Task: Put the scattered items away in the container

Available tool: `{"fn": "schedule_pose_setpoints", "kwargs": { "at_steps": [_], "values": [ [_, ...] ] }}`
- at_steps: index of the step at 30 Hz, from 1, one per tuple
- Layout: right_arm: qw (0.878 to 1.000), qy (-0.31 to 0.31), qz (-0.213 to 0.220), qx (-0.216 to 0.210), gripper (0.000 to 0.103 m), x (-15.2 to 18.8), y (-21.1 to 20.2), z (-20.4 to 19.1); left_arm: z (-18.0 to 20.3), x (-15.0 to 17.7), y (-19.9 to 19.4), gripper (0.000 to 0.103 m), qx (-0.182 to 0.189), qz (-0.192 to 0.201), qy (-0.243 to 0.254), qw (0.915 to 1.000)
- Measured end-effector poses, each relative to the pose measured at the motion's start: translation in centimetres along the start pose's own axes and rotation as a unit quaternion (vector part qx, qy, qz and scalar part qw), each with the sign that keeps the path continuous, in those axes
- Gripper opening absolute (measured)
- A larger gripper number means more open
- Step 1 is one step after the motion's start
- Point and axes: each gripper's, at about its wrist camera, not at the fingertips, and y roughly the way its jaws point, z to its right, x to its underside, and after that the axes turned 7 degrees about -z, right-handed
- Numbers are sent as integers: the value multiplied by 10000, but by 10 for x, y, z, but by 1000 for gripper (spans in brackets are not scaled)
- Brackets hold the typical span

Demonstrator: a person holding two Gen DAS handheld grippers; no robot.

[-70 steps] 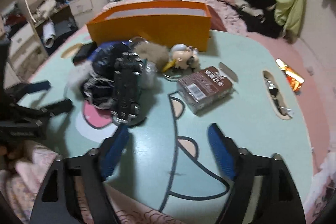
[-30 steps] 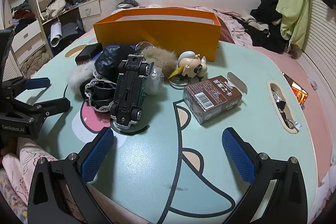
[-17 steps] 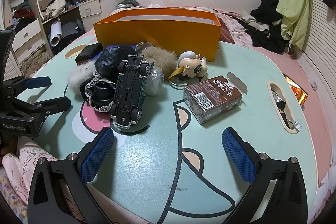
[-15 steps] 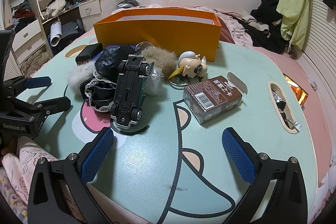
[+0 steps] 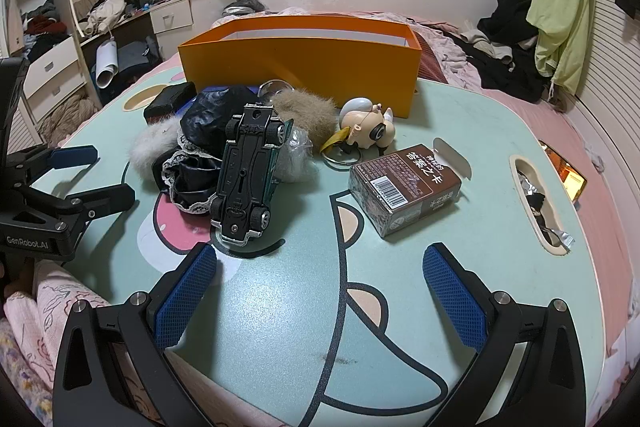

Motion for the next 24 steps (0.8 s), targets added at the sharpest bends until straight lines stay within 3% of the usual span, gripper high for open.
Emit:
{"fn": "schedule_pose_setpoints", "kwargs": {
  "at_steps": [24],
  "values": [
    [10000, -70, -2, -47, 103, 0, 0, 0, 0, 0, 0, 103, 12, 1, 14, 10000]
  ]
}}
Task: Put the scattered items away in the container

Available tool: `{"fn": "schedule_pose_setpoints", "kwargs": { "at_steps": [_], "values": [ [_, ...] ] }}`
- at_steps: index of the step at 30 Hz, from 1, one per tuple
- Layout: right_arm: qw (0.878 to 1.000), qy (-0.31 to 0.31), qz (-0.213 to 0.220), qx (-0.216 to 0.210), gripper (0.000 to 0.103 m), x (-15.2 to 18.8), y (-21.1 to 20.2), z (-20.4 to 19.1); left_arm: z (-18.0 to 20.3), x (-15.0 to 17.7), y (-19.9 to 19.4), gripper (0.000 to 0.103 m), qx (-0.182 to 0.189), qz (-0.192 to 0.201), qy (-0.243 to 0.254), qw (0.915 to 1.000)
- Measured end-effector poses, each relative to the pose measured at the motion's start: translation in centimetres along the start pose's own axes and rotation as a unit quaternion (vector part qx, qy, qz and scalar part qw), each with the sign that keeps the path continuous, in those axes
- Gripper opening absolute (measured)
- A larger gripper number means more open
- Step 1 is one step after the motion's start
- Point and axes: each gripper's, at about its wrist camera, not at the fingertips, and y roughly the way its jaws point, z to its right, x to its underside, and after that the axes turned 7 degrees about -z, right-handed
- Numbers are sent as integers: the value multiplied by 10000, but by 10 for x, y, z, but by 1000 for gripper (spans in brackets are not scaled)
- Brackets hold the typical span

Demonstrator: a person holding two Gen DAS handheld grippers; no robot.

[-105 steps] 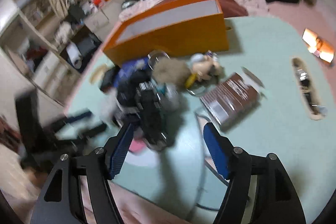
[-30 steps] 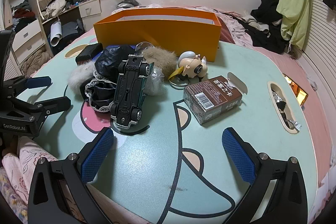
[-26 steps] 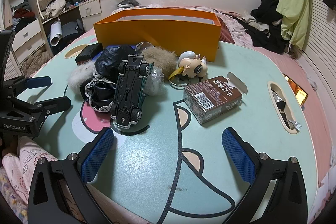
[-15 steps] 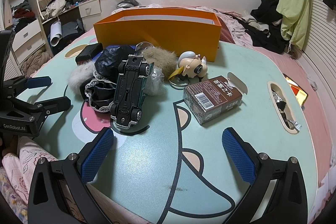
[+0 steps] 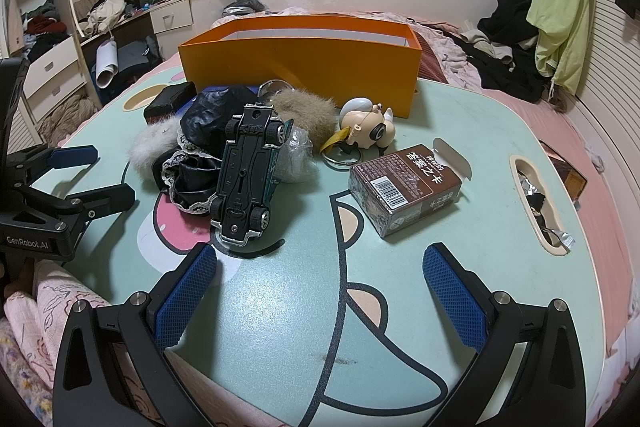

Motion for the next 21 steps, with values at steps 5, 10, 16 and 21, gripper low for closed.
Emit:
{"fn": "schedule_pose_setpoints", "kwargs": {
  "at_steps": [5, 10, 16, 21],
  "values": [
    [10000, -13, 0, -9, 103, 0, 0, 0, 0, 0, 0, 103, 3, 0, 3, 10000],
    [10000, -26, 0, -18, 103, 0, 0, 0, 0, 0, 0, 103, 5, 0, 6, 10000],
    [10000, -41, -1, -29, 103, 0, 0, 0, 0, 0, 0, 103, 8, 0, 9, 10000],
    [9999, -94, -1, -65, 103, 0, 0, 0, 0, 0, 0, 103, 5, 2, 16, 10000]
  ]
}}
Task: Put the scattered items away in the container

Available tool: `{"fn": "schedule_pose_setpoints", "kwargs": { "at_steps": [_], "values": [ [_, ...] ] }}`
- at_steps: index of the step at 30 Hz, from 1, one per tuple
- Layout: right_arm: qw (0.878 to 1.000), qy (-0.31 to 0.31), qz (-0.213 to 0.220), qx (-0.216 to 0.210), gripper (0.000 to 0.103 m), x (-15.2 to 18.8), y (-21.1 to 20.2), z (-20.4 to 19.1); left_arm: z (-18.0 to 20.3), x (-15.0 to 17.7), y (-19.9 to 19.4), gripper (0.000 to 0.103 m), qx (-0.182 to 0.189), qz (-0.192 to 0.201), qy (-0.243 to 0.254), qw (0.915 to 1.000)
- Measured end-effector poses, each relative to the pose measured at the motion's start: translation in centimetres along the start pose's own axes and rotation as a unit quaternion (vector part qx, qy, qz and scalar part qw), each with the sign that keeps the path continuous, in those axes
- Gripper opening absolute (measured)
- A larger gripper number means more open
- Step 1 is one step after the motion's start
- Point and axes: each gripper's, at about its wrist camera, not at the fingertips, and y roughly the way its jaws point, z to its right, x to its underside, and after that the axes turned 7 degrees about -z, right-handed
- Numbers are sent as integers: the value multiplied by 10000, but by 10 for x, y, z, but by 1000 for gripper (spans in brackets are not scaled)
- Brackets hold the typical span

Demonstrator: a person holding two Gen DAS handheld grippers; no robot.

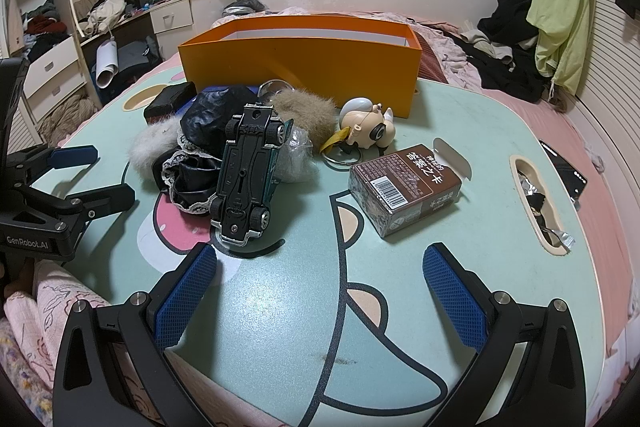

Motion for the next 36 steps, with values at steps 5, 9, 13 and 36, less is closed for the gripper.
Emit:
{"fn": "schedule_pose_setpoints", "kwargs": {
  "at_steps": [5, 9, 13, 36],
  "values": [
    [10000, -16, 0, -13, 103, 0, 0, 0, 1, -1, -1, 103, -8, -38, 39, 10000],
    [10000, -22, 1, -24, 103, 0, 0, 0, 4, -3, -2, 103, -62, -153, 89, 9998],
    [10000, -37, 0, -32, 103, 0, 0, 0, 7, -2, -11, 103, -1073, 17, 88, 9942],
    [9999, -117, 1, -88, 103, 0, 0, -1, 10, -42, -3, 73, 367, 265, -185, 9988]
  ]
}}
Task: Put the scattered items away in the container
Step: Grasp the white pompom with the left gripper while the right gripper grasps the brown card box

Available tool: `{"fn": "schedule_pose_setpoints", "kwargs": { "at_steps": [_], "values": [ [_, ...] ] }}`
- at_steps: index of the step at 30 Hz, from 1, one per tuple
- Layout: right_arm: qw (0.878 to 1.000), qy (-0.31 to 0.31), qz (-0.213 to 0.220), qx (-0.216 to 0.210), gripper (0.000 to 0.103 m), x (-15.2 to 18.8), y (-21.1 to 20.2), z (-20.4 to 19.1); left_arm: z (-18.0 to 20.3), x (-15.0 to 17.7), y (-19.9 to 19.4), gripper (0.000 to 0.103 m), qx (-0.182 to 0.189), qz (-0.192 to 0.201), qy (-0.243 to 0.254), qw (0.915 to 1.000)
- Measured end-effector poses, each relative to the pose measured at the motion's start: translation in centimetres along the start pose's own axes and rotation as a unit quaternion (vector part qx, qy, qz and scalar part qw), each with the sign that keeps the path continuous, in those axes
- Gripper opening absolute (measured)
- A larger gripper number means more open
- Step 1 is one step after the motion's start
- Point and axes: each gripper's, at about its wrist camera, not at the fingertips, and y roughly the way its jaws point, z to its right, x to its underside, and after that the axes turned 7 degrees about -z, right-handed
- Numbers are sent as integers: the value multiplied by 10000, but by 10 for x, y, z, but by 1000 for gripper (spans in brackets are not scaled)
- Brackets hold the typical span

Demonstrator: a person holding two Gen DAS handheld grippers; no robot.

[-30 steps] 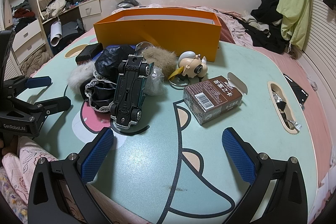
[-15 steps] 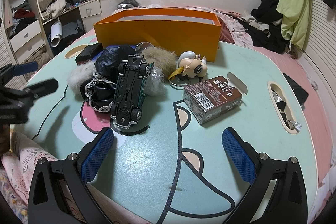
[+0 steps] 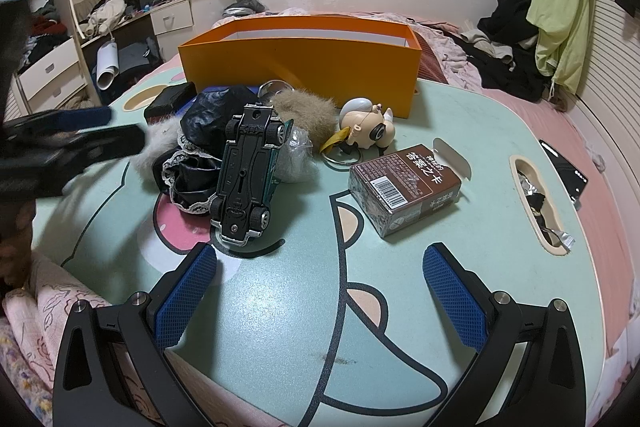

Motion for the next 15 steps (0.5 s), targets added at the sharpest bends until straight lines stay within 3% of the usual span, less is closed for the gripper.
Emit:
{"fn": "schedule_pose_setpoints", "kwargs": {
  "at_steps": [4, 6, 10, 15],
  "values": [
    [10000, -12, 0, -9, 103, 0, 0, 0, 12, -3, 16, 73, 147, -250, 136, 9995],
    [10000, -13, 1, -12, 103, 0, 0, 0, 15, -1, 25, 59, -24, -435, 204, 9988],
    [9997, 196, 104, 67, 103, 2, -4, 6, 11, 7, 16, 32, -307, -391, 114, 9987],
    [9929, 1125, 395, -2, 103, 2, -21, 45, -10, 32, -7, 31, 79, -72, -222, 9997]
  ]
}}
